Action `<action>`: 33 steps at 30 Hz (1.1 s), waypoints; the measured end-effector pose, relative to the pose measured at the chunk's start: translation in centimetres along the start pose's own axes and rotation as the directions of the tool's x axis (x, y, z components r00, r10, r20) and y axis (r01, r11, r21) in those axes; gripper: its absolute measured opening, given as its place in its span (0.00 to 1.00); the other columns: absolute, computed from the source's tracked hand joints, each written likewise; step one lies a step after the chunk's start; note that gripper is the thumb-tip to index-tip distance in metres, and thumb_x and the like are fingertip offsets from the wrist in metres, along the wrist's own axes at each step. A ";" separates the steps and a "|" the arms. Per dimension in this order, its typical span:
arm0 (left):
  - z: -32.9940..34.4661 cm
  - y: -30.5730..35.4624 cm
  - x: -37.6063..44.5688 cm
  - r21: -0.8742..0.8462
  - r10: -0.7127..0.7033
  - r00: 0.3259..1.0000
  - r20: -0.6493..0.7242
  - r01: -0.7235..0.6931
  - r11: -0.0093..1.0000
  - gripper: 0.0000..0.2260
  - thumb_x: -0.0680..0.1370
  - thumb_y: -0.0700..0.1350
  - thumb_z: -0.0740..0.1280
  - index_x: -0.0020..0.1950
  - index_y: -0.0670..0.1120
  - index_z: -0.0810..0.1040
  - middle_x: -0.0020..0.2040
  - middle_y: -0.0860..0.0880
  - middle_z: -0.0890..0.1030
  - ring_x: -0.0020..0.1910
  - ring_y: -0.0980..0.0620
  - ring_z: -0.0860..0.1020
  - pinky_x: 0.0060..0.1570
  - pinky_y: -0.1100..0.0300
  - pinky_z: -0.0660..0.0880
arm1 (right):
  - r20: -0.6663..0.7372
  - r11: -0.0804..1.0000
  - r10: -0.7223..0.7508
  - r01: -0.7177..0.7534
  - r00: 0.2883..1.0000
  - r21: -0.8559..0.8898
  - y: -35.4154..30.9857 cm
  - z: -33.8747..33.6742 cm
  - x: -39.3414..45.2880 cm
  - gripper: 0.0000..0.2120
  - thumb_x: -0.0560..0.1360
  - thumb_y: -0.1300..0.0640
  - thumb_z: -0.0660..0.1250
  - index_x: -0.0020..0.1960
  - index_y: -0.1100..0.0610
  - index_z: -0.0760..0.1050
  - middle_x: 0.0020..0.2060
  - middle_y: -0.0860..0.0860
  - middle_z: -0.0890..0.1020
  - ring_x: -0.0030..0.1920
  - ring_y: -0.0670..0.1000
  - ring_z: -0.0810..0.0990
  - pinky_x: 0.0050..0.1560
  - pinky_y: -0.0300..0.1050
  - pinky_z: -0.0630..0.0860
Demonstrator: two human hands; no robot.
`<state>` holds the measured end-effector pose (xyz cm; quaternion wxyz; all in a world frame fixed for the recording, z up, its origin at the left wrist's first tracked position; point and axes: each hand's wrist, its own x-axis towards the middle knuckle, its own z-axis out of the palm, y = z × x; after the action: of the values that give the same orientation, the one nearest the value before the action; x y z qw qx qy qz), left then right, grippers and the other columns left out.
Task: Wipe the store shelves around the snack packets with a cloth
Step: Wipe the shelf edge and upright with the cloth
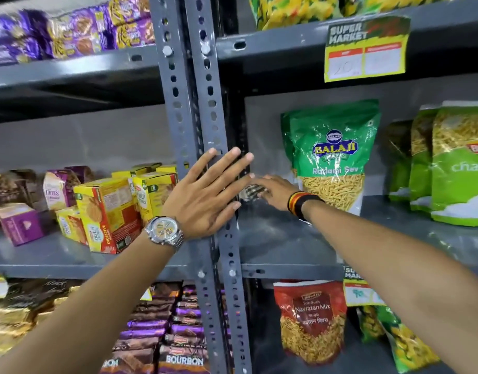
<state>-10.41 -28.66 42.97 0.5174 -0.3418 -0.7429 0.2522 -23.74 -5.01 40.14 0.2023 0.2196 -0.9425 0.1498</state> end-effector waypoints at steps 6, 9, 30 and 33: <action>0.4 -0.1 0.0 0.000 -0.001 1.000 -0.031 0.001 1.000 0.26 0.84 0.53 0.52 0.81 0.45 0.62 0.83 0.43 0.54 0.82 0.42 0.50 0.79 0.38 0.49 | 0.148 0.991 0.128 -0.131 0.981 0.008 3.9 4.7 6.0 0.22 0.73 0.55 0.66 0.63 0.37 0.72 0.64 0.49 0.79 0.62 0.57 0.78 0.64 0.53 0.74; 0.6 -0.1 0.0 0.020 -0.001 0.999 -0.032 0.002 1.000 0.26 0.84 0.53 0.52 0.81 0.45 0.63 0.83 0.43 0.55 0.82 0.42 0.51 0.79 0.38 0.48 | 0.229 0.984 0.173 -0.180 0.958 0.009 4.0 6.0 6.7 0.20 0.74 0.60 0.65 0.62 0.44 0.77 0.62 0.51 0.81 0.62 0.57 0.79 0.64 0.50 0.75; 0.1 0.3 -0.2 0.041 -0.025 1.000 -0.002 0.025 0.999 0.25 0.84 0.52 0.54 0.80 0.45 0.64 0.83 0.43 0.54 0.82 0.42 0.50 0.79 0.37 0.50 | 0.370 0.957 -0.114 0.003 0.922 0.289 0.3 4.0 0.4 0.19 0.77 0.58 0.65 0.67 0.46 0.75 0.65 0.47 0.78 0.64 0.47 0.76 0.70 0.44 0.68; -0.1 0.3 -0.1 0.049 -0.032 0.999 0.003 0.031 0.998 0.25 0.85 0.53 0.52 0.81 0.45 0.63 0.83 0.43 0.53 0.82 0.42 0.50 0.79 0.37 0.50 | 0.382 0.935 -0.227 0.091 0.896 0.342 -0.8 2.1 -3.7 0.18 0.79 0.60 0.65 0.67 0.50 0.75 0.55 0.38 0.79 0.54 0.32 0.76 0.59 0.24 0.68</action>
<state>-10.21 -28.57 42.70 0.5281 -0.3169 -0.7427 0.2626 -21.00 -5.18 36.78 -0.0287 0.3530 -0.9062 0.2310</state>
